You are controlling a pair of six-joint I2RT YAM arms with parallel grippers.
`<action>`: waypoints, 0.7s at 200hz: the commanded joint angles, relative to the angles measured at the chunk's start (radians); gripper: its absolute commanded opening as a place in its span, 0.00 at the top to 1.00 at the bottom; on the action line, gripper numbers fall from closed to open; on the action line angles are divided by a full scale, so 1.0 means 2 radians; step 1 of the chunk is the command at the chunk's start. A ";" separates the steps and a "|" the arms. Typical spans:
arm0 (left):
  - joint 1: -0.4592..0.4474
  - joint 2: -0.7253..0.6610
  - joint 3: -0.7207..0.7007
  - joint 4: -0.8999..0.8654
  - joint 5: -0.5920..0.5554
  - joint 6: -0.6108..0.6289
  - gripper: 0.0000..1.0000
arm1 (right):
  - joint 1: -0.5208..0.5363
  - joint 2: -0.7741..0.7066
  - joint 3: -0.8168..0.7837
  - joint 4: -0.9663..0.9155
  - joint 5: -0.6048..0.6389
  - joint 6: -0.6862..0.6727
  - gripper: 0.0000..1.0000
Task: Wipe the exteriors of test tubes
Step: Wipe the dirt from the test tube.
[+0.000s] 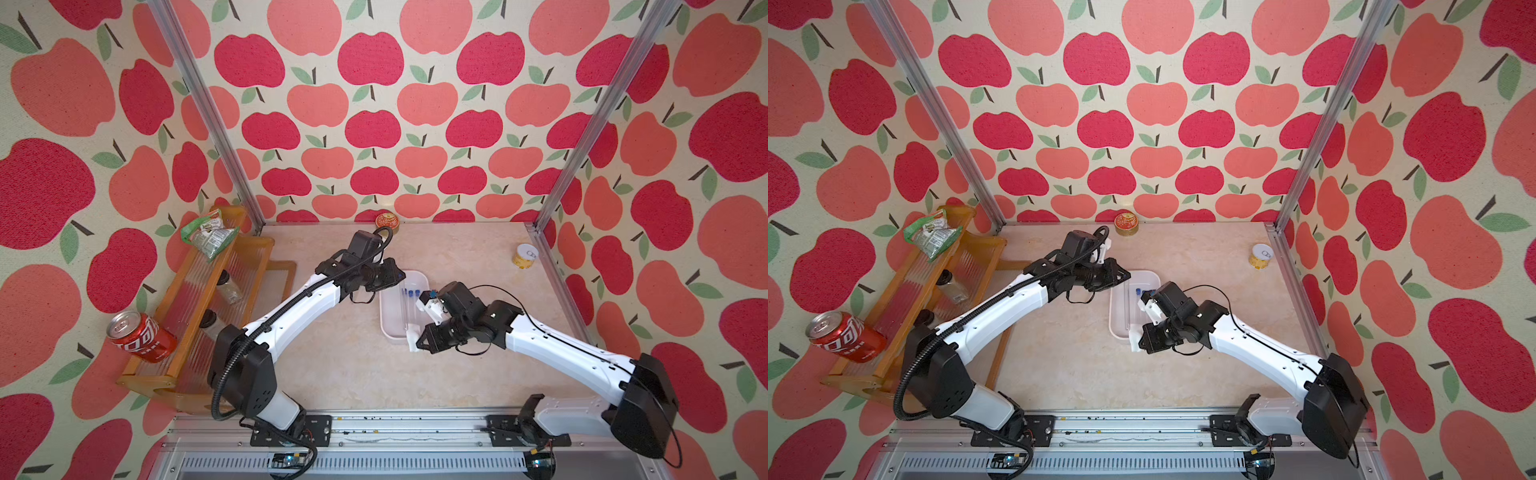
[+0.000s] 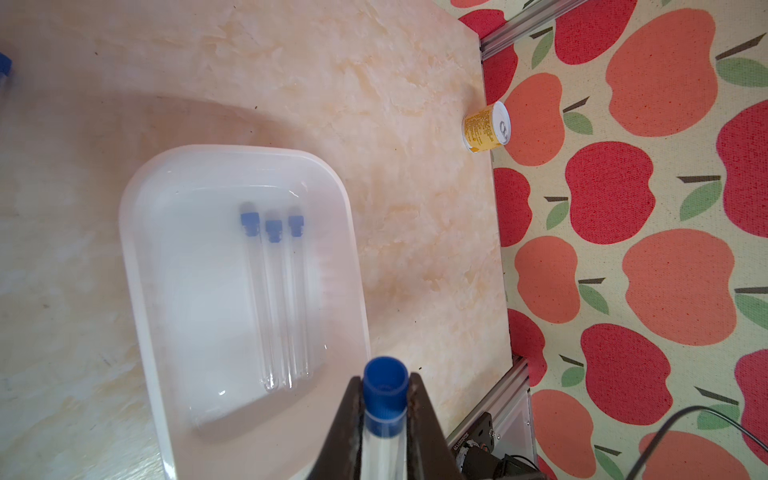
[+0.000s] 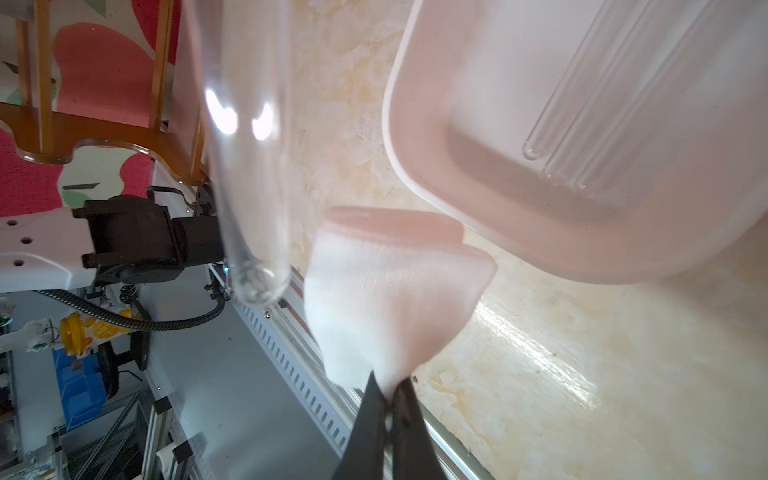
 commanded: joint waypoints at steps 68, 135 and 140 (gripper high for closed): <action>-0.001 0.002 0.002 0.010 0.011 -0.011 0.84 | 0.003 -0.003 0.006 0.085 -0.044 0.054 1.00; -0.002 -0.003 -0.004 0.001 0.010 -0.003 0.84 | -0.012 0.003 0.028 0.075 -0.061 0.042 1.00; -0.002 -0.003 -0.003 0.001 0.010 -0.003 0.84 | -0.013 0.005 0.031 0.072 -0.061 0.039 1.00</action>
